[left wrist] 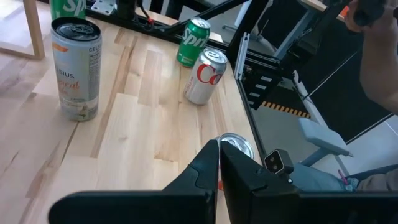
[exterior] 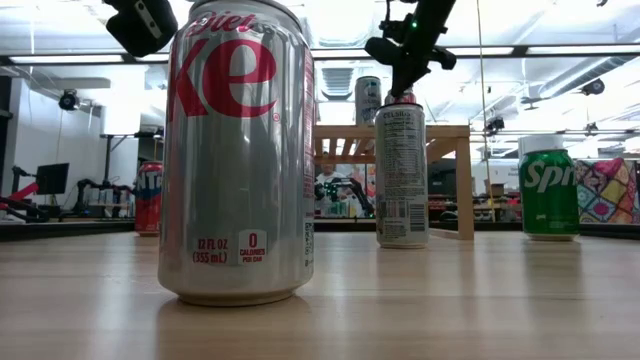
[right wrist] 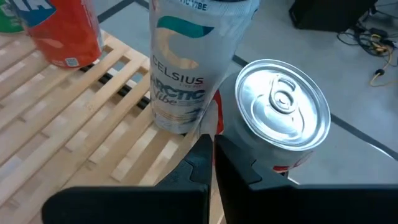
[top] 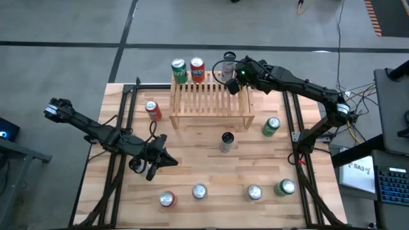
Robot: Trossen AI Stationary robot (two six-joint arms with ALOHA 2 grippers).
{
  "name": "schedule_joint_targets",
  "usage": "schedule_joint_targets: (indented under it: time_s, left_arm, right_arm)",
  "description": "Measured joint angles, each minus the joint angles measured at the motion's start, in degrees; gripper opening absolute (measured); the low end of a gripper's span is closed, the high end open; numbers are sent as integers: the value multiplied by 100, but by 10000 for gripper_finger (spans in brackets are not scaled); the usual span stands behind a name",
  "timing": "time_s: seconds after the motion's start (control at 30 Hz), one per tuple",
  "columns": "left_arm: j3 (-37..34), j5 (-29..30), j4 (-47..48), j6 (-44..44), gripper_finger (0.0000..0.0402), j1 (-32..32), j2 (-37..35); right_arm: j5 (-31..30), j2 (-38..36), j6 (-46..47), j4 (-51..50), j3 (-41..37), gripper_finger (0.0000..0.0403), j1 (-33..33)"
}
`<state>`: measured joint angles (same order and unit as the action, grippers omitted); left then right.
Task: Place canned beverage on shelf
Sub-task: Put the top red silver soda can on the shelf, then put the bottom red soda can aligned with the other red soda can on the shelf
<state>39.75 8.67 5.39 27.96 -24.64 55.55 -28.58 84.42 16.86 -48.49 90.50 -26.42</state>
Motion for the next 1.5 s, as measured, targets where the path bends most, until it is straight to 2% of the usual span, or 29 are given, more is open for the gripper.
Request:
schedule_joint_targets:
  time_s: [0.17,0.3,0.73,1.0,1.17,1.37,1.5]
  left_arm:
    - [0,0,-33,-2,0,0,0]
    - [0,0,-33,-2,0,0,0]
    - [-2,1,-62,-30,0,-20,248]
    - [225,63,-115,-96,0,-405,693]
    - [690,314,604,-274,0,-637,944]
    - [1226,433,1948,-435,0,-899,1183]
    - [1319,425,2234,-494,0,-1084,1235]
  right_arm:
    - [19,0,0,0,0,9,6]
    - [189,-86,6,-17,-2,9,249]
    - [208,-236,8,-103,-19,9,2197]
    - [207,-243,269,-103,-234,9,3131]
    - [201,-247,469,-87,-419,9,3518]
    - [201,-250,672,-45,-687,9,3888]
    - [198,-254,959,-24,-866,9,4098]
